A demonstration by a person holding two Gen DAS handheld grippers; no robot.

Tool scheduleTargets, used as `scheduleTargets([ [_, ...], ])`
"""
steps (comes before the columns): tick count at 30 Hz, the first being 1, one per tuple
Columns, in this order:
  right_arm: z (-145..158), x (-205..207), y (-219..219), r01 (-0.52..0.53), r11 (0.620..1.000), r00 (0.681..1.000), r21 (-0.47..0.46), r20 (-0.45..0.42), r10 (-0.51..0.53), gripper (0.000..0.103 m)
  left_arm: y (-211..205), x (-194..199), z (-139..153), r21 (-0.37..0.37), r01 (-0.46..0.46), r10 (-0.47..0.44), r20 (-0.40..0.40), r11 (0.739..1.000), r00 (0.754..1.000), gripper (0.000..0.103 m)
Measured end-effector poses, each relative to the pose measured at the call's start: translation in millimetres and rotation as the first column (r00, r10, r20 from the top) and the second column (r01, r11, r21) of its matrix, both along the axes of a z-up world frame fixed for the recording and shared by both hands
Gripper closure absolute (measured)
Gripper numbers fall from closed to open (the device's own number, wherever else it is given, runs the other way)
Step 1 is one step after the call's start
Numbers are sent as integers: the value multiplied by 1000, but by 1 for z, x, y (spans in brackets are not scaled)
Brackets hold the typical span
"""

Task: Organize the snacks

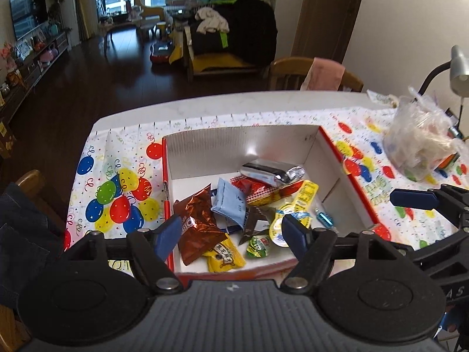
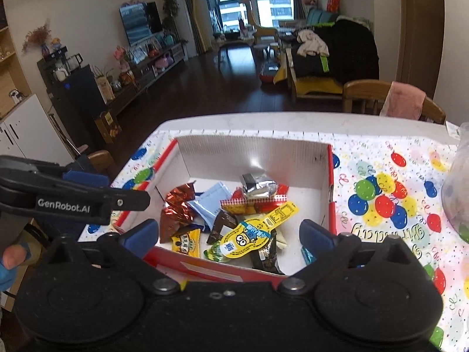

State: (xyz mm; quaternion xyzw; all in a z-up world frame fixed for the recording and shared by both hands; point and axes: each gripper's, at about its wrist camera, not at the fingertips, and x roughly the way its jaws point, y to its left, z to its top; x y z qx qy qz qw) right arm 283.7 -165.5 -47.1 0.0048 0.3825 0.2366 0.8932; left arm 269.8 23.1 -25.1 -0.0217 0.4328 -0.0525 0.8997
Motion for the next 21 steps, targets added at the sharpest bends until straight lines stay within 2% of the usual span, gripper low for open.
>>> scheduleTargets([
  [12,11,-15,-18,49,997,998,63,42,-52,0,4,-40,16,-38,-8,11,83,999,996,12],
  [15,14,-19,-21,53,995,997,81,50,-57,0,4,-45,20,-48,-9,14,99,999,995,1],
  [21,22,-25,-21,42,994,996,100,76,-50,0,1,-50,24,-50,-15,20,113,999,993,0],
])
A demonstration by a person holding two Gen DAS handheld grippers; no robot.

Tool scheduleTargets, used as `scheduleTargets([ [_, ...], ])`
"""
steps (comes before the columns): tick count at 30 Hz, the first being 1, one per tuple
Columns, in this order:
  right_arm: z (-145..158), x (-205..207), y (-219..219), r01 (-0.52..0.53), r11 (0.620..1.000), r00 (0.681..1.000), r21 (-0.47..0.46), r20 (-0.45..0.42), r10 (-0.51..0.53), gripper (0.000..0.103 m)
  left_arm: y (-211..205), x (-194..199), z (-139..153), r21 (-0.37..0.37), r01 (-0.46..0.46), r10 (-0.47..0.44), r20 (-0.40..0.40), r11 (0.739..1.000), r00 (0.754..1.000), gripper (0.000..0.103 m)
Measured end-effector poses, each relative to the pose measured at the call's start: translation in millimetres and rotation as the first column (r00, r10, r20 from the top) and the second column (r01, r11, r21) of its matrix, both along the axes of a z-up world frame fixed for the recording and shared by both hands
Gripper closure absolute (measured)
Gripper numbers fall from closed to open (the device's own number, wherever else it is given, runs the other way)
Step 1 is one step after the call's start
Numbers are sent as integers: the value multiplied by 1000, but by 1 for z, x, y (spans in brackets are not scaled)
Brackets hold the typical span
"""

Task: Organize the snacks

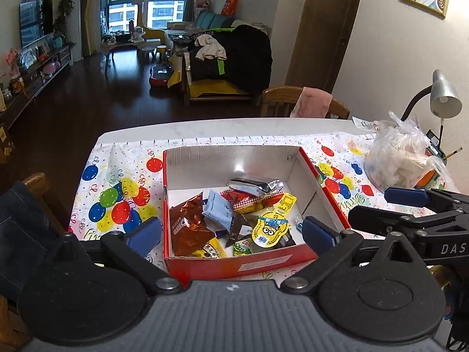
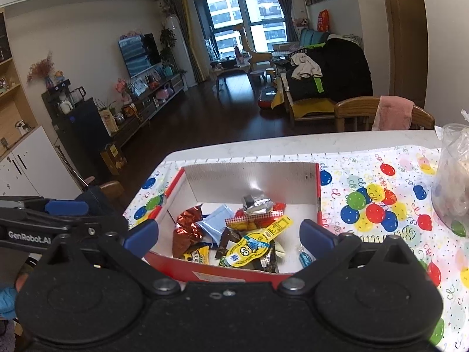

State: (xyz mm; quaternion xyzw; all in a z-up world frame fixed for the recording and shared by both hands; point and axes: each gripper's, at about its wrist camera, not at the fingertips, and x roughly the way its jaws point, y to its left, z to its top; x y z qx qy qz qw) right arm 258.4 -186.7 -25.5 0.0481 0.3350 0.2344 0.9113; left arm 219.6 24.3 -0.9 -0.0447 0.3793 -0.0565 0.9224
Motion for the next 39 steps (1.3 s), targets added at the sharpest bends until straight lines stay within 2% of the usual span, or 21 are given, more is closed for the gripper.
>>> scheduleTargets([
  [6,6,-2,-1,-5,1000,1000,14,27,4,0,-1,-3,4,-19,-22,22,15,1000,1000,0],
  [13,5,0,-6,12,999,1000,31,27,-13,0,-5,-7,6,6,-35,35,34,999,999,0],
  [39,3,1,-4,14,1000,1000,24,18,-15,0,-5,-3,2,-15,-42,42,17,999,999,0],
])
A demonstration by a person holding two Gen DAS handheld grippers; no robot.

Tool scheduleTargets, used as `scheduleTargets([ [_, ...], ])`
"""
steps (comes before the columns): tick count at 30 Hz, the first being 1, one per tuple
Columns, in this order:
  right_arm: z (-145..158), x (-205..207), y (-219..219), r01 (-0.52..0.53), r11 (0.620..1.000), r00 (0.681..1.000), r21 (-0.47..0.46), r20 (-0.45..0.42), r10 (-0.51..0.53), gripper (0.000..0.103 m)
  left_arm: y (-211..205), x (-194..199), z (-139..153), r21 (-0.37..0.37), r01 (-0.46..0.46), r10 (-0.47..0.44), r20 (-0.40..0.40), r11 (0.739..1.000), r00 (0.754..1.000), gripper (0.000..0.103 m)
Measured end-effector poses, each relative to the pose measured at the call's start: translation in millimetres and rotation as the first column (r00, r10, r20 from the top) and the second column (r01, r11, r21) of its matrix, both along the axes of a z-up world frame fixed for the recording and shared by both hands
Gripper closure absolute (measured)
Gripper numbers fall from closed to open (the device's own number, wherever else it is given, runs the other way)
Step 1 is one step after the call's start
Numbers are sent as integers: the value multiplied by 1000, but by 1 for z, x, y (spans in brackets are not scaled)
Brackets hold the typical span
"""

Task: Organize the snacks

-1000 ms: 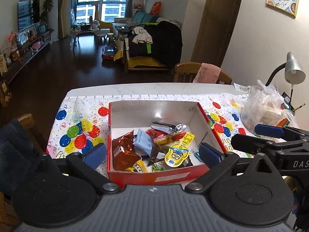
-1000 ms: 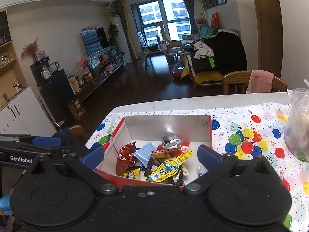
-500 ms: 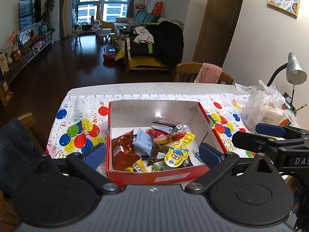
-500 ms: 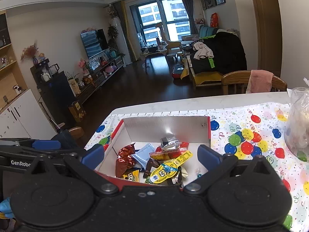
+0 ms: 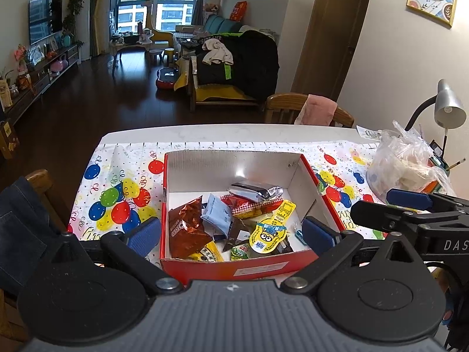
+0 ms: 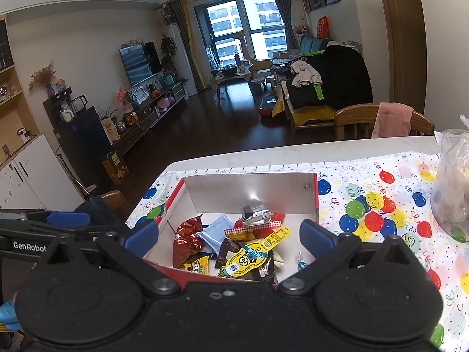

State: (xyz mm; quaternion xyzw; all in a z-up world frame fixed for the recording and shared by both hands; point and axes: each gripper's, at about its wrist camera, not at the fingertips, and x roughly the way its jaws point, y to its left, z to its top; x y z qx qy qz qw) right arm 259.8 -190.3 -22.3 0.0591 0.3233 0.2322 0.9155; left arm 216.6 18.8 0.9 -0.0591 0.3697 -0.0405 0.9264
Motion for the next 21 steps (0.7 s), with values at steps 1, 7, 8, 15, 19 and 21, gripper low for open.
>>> scheduleTargets([
  [1,0,0,0,1,1000,1000,1,0,-1,0,0,0,-1,-1,1,-1,0,1000,1000,0],
  [7,-1,1,0,1,1000,1000,0,0,-1,0,0,0,-1,1,-1,1,1,1000,1000,0],
  [8,-1,1,0,1,1000,1000,1,0,-1,0,0,0,-1,1,-1,1,2,1000,1000,0],
  [15,-1,0,-2,2,1000,1000,1,-1,-2,0,0,-1,-1,1,1,-1,4,1000,1000,0],
  [19,-1,0,-2,0,1000,1000,5,-1,0,0,0,-1,1,5,0,0,8,1000,1000,0],
  [21,-1,-1,-1,0,1000,1000,4,0,0,0,-1,-2,3,8,-1,1,12,1000,1000,0],
])
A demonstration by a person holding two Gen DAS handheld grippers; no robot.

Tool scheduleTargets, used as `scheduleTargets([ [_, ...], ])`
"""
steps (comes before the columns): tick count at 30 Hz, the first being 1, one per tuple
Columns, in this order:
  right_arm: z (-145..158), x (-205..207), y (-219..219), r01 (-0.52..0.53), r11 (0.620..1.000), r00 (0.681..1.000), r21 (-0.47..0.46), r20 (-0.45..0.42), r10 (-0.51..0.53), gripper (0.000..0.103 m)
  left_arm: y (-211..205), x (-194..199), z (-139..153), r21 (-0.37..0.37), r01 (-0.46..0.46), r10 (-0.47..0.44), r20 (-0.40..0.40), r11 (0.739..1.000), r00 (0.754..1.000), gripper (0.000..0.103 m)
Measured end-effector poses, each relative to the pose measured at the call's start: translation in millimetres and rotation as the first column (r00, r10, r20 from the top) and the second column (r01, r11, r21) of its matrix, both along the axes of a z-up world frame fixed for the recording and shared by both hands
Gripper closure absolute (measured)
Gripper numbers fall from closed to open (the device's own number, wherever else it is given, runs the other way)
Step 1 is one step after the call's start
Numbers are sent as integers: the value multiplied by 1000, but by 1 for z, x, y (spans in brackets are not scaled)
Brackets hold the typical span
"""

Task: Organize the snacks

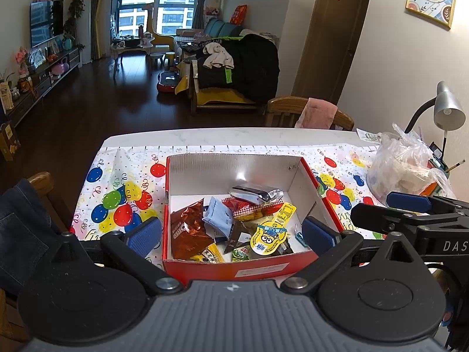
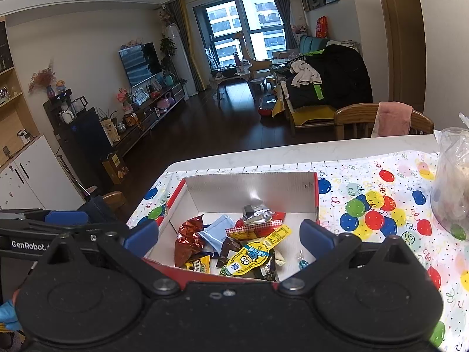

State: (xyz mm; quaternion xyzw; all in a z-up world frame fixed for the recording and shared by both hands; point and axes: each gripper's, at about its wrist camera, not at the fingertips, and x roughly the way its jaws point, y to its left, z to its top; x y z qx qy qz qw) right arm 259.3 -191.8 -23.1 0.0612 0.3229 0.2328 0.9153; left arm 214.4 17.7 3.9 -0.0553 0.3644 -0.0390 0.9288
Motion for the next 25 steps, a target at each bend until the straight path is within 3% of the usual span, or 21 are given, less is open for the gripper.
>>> scheduleTargets([
  [25,-1,-9,1,24,1000,1000,4,-8,-24,0,1,-14,5,-7,15,-15,21,1000,1000,0],
])
